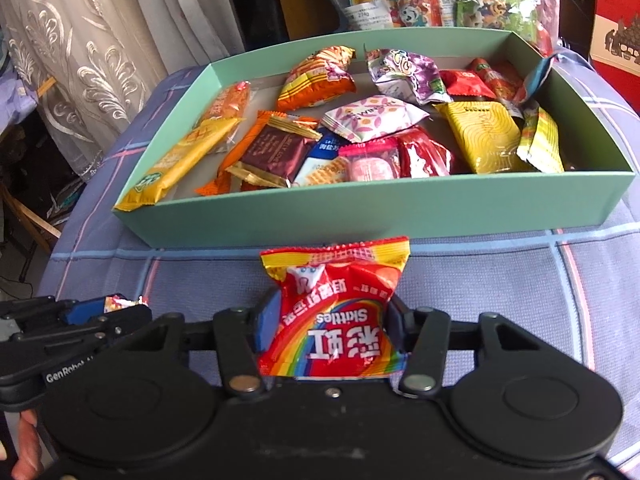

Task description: Organize snacks

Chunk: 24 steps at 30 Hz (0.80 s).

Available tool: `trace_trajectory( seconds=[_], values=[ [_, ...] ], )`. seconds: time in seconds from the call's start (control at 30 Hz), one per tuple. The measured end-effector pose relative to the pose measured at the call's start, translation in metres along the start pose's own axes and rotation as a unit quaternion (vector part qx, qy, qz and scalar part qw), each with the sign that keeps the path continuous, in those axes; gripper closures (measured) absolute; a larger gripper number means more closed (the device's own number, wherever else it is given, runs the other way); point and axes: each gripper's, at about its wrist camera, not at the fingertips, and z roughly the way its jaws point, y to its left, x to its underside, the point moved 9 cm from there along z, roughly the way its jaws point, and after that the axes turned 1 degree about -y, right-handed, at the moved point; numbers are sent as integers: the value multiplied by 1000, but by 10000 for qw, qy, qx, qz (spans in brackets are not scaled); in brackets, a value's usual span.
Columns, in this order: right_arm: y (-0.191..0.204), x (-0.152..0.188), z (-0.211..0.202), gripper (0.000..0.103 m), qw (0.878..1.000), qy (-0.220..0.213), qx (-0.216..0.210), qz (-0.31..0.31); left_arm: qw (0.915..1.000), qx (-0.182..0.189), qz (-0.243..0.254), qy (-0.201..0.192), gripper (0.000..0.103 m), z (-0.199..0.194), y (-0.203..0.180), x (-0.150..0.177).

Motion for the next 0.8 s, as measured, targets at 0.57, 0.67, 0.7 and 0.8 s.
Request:
trace_trajectory(
  seconds=[0.57, 0.67, 0.7, 0.8],
  values=[
    [-16, 21, -22, 52, 9993, 39, -102, 351, 9986, 327, 409, 99, 72, -9, -25, 14],
    [-18, 24, -23, 52, 9992, 42, -90, 377, 9985, 316, 402, 169, 66, -10, -20, 18],
    [-18, 24, -24, 52, 9992, 42, -91, 384, 9983, 350, 407, 222, 66, -11, -19, 20],
    [-19, 25, -25, 52, 9991, 44, -103, 405, 9975, 481, 421, 317, 59, -16, -17, 29]
  ],
)
